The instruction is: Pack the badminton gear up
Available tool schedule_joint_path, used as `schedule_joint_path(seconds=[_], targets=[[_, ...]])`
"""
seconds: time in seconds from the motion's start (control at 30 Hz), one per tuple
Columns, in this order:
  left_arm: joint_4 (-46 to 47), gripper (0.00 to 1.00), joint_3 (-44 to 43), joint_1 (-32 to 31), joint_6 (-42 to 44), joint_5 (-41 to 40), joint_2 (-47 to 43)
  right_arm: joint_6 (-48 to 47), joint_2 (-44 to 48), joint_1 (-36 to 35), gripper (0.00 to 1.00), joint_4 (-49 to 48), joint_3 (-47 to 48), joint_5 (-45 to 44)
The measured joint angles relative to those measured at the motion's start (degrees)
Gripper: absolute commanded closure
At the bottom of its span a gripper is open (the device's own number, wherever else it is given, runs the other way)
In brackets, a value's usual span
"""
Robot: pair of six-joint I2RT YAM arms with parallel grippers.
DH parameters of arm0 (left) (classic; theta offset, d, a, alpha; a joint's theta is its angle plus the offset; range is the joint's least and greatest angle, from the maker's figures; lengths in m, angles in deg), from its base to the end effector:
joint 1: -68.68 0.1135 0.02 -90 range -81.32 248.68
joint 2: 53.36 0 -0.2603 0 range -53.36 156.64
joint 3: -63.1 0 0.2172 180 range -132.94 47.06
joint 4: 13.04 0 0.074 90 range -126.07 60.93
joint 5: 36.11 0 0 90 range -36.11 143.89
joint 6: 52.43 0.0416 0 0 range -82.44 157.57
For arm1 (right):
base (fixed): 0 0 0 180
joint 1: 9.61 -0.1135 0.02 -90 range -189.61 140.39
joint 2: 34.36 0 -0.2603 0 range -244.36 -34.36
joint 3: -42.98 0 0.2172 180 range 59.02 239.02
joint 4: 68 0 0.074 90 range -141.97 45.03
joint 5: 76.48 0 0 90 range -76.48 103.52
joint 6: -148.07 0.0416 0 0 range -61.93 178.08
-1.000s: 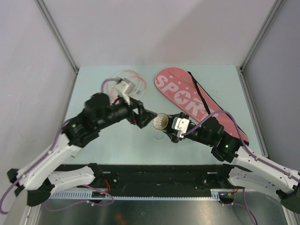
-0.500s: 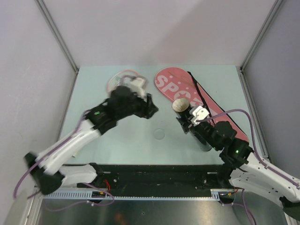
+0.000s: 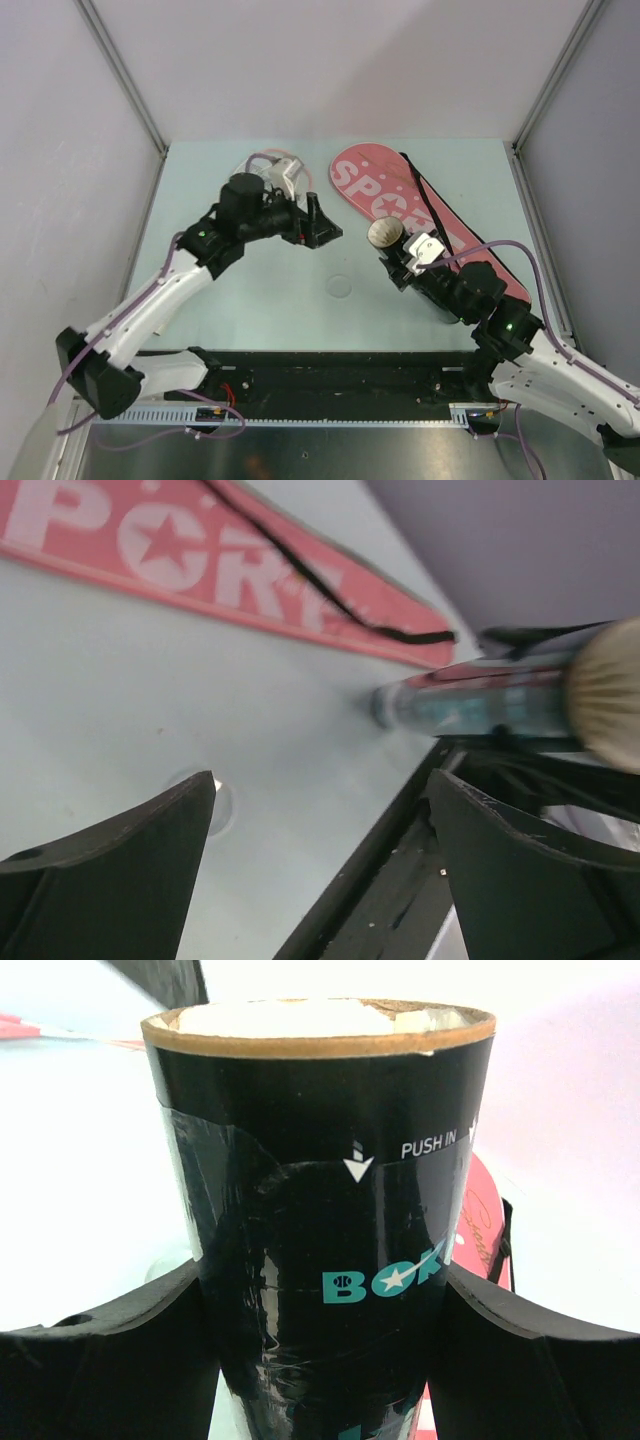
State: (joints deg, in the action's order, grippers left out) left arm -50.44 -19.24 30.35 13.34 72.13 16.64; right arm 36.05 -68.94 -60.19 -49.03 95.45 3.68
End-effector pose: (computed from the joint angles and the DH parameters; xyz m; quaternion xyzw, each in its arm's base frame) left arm 0.1849 -0.1628 0.3564 0.1867 0.8163 -0.3895 0.3836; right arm 0.0864 0.0939 0.3258 -0.3726 0.6087 0.1128 0.6914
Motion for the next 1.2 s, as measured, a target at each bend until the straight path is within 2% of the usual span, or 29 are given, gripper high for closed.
schedule_joint_path(seconds=[0.07, 0.27, 0.43, 0.6, 0.73, 0.93, 1.1, 1.2], targets=[[1.73, 0.02, 0.00, 2.29, -0.44, 4.13, -2.80, -0.90, -0.70, -0.72, 1.00, 0.02, 0.00, 0.72], [3.74, 0.06, -0.70, 1.64, -1.03, 18.53, -3.67, -3.26, -1.92, -3.21, 1.00, 0.44, 0.00, 3.63], [3.72, 0.08, -1.38, -0.13, -1.22, 22.60, -1.36, -4.22, -2.27, -3.87, 1.00, 0.66, 0.00, 5.86], [3.65, 0.16, -2.95, -3.28, -1.22, 22.86, 1.90, -5.29, -2.93, -5.03, 1.00, 0.72, 0.00, 7.34], [3.67, 0.30, -4.07, -4.39, -1.53, 21.51, 3.93, -6.16, -3.39, -6.38, 1.00, 0.76, 0.00, 7.89], [3.19, 0.38, -4.87, -7.15, -1.68, 16.44, 6.43, -6.93, -3.76, -7.50, 1.00, 1.57, 0.00, 7.10], [2.89, 0.39, -5.05, -10.86, -1.42, 10.75, 8.28, -7.28, -4.42, -8.00, 1.00, 1.75, -0.11, 4.90], [2.78, 0.30, -5.05, -11.47, -1.40, 8.09, 8.31, -7.56, -4.63, -8.00, 1.00, 1.51, -0.35, 4.04]])
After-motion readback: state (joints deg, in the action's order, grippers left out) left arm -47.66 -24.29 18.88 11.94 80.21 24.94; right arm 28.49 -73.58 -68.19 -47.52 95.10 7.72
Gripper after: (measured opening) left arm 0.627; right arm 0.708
